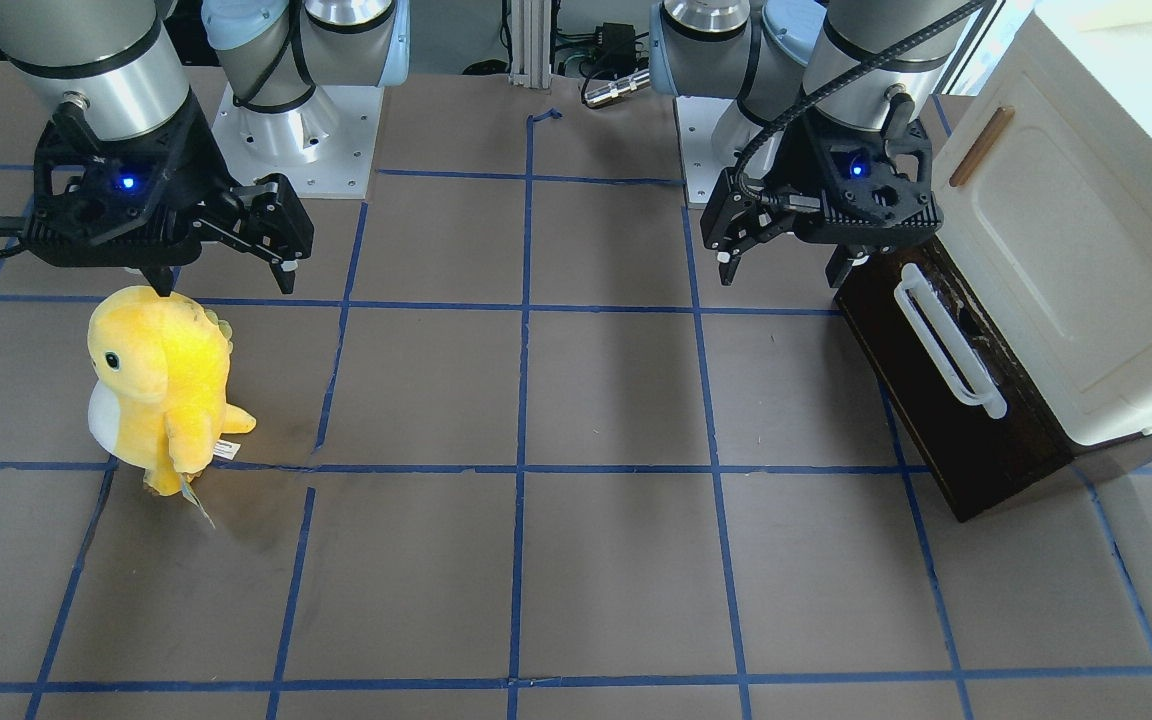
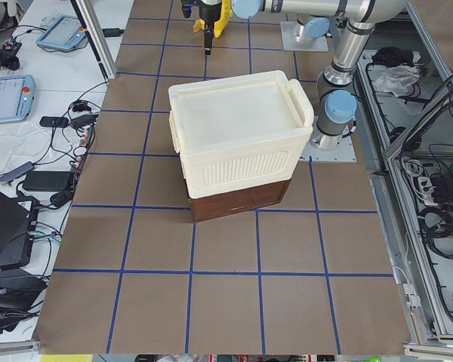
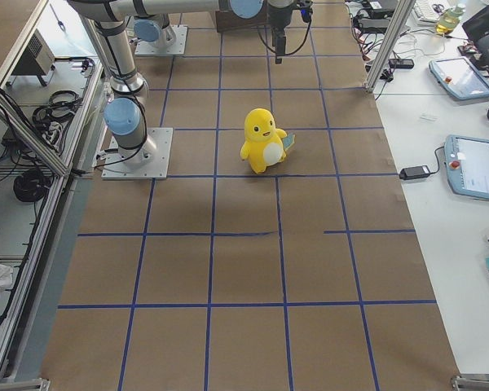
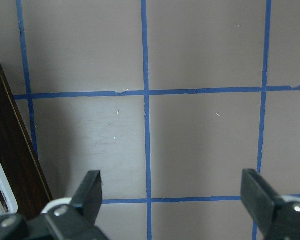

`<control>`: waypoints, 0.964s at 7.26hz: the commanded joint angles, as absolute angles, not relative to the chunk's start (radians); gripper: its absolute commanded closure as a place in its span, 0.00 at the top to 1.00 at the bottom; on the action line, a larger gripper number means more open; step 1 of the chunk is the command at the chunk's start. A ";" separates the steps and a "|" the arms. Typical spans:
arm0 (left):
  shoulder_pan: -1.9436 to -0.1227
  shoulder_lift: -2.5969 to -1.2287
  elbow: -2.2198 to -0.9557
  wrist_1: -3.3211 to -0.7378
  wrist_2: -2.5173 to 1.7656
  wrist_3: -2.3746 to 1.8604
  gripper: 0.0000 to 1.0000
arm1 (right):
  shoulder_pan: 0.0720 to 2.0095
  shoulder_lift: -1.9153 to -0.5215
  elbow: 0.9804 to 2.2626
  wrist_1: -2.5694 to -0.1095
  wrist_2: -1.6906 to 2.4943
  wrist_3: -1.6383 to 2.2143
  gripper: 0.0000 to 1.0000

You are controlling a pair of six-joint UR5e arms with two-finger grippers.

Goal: Pull drawer sideways
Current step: 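Move the left gripper down toward the white handle of the wooden drawer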

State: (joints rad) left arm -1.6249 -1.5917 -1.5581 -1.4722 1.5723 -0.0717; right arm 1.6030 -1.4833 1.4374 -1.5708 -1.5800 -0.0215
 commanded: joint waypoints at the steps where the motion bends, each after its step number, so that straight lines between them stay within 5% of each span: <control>1: -1.640 -1.606 -1.592 -1.448 1.565 -0.185 1.00 | 1.603 -1.483 1.437 -1.571 -1.580 -0.021 1.00; 7: -1.781 -1.738 -1.721 -1.433 2.086 -0.556 1.00 | 1.603 -1.483 1.437 -1.571 -1.580 -0.021 1.00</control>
State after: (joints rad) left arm -1.7550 -1.7081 -1.6794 -1.4338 1.9273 -0.4937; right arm 1.6030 -1.4833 1.4374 -1.5708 -1.5800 -0.0215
